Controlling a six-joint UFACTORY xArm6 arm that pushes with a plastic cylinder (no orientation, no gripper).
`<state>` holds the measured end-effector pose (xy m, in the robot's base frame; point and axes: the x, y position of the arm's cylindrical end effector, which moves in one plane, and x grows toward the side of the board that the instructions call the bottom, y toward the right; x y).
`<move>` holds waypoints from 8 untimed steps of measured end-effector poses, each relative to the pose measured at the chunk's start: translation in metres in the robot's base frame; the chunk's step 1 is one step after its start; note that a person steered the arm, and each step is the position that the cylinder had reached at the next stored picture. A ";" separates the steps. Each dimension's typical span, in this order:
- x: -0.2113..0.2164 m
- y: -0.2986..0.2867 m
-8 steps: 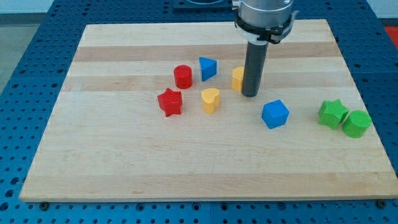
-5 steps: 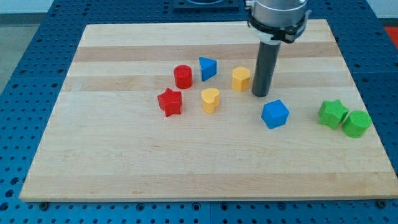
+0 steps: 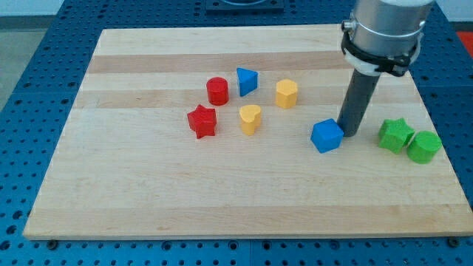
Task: Push the blue cube towards the yellow heart
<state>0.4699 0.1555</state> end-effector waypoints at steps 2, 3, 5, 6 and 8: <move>0.006 0.000; 0.006 -0.002; 0.006 -0.014; 0.006 -0.025; 0.006 -0.054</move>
